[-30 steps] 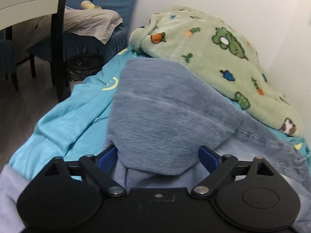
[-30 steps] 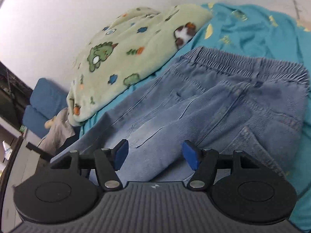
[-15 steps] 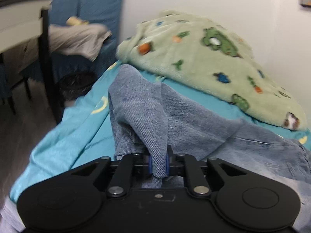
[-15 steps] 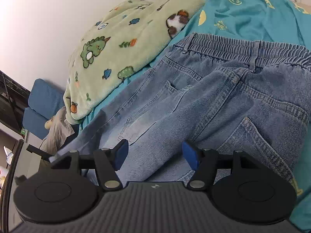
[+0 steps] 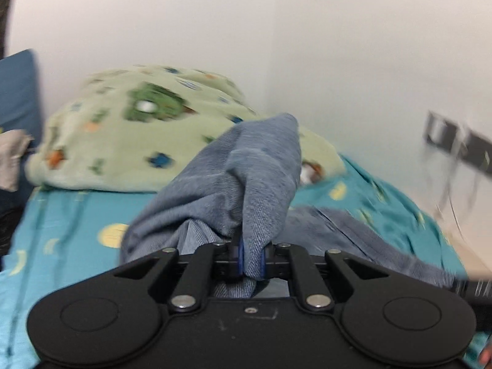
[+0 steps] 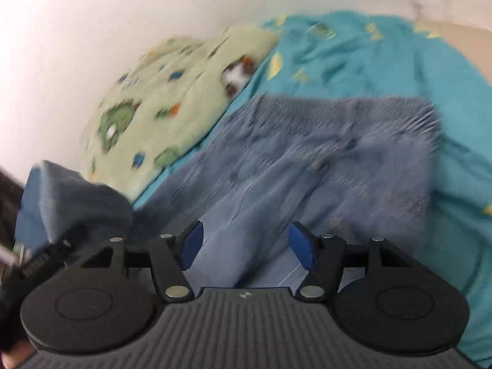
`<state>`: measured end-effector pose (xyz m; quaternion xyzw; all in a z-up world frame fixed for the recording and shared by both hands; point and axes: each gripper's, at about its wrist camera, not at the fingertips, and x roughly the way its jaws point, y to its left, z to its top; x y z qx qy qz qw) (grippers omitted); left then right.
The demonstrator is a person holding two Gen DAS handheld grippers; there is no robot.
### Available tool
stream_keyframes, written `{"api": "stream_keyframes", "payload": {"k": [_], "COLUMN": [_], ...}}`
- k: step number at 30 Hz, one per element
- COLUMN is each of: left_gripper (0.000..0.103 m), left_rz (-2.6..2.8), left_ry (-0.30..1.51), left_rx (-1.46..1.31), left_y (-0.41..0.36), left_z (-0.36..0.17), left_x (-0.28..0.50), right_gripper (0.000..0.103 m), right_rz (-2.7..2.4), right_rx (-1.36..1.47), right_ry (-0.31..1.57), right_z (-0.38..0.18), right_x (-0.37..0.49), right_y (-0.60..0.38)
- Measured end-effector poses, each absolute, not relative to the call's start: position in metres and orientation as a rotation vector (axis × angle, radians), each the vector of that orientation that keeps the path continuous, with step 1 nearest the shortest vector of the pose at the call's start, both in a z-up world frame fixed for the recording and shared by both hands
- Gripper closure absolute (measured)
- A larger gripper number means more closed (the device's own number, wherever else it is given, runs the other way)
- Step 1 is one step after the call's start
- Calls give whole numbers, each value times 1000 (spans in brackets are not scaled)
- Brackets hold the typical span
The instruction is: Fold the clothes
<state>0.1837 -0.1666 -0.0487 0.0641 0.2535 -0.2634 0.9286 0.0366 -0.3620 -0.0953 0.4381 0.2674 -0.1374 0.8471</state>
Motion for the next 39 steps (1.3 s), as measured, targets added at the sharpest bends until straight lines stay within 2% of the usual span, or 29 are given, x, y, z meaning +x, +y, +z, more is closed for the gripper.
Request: {"api": "stream_keyframes", "payload": {"k": [4, 8, 11, 15, 17, 21, 24, 29, 35, 39], "left_gripper": [93, 91, 80, 50, 42, 34, 33, 35, 34, 33], "left_rz": [-590, -587, -612, -708, -725, -695, -560, -328, -320, -296], "left_ry": [635, 657, 669, 705, 686, 670, 708, 861, 913, 966], "left_rx": [203, 284, 265, 162, 106, -128, -390, -846, -1006, -1042], "left_y": [-205, -215, -200, -169, -150, -95, -45, 19, 15, 10], "left_z": [-101, -130, -125, -102, -88, -70, -81, -133, -155, -151], "left_x": [179, 169, 164, 148, 138, 143, 170, 221, 242, 244], "right_gripper": [37, 38, 38, 38, 38, 38, 38, 38, 36, 36], "right_rz": [-408, -452, -430, -414, -402, -381, -356, -331, -321, -306], "right_rx": [973, 995, 999, 1001, 1006, 1001, 1004, 980, 992, 991], "right_ry": [502, 478, 499, 505, 514, 546, 569, 608, 642, 649], "right_z": [-96, -99, -102, -102, -103, -105, -108, -113, -120, -121], "right_x": [25, 23, 27, 27, 25, 28, 32, 41, 48, 50], "right_y": [-391, -404, -403, -403, -400, -392, -384, -373, -366, -363]}}
